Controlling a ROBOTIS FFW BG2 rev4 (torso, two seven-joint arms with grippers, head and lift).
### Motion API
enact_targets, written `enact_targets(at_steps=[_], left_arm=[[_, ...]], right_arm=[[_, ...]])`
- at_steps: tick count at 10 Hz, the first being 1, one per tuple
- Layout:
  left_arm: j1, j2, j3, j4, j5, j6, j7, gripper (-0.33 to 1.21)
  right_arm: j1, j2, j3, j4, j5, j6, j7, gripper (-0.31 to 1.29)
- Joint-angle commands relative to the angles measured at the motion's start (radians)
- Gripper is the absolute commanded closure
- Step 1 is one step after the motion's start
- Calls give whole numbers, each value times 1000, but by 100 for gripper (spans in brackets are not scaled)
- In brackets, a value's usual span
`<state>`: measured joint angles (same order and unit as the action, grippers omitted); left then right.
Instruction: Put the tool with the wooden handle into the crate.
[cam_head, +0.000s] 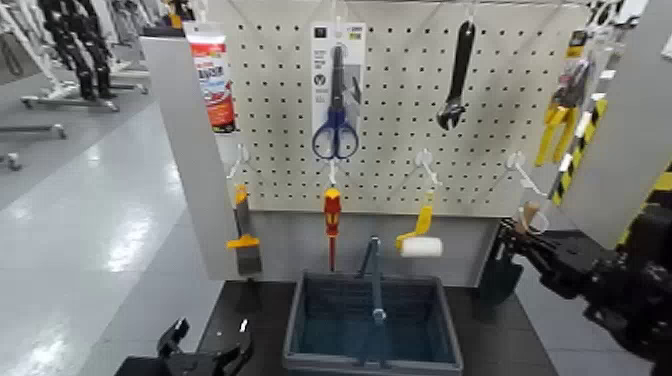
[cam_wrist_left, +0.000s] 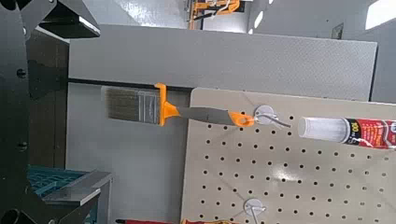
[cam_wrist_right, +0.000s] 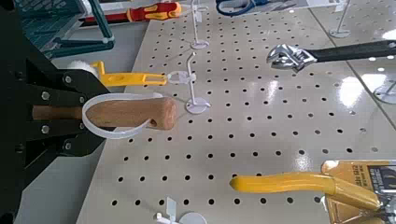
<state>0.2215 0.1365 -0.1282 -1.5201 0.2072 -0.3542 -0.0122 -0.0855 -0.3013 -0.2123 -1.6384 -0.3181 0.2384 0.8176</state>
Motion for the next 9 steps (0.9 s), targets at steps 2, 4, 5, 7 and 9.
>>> enact_targets(at_steps=[2, 4, 5, 7, 9], left_arm=[[-4, 0, -4, 1, 0, 3, 0, 11], [-5, 2, -4, 1, 0, 4, 0, 11], [-5, 2, -5, 1, 0, 4, 0, 11], [-7, 3, -7, 3, 1, 4, 0, 11], [-7, 3, -7, 3, 1, 4, 0, 11]], right_arm=[[39, 47, -10, -34, -76, -27, 0, 123], [59, 77, -12, -43, -118, -56, 0, 123], [62, 90, -10, -41, -141, -71, 0, 123], [70, 114, 11, -9, -187, -119, -9, 123], [73, 140, 44, 48, -231, -169, -26, 123]])
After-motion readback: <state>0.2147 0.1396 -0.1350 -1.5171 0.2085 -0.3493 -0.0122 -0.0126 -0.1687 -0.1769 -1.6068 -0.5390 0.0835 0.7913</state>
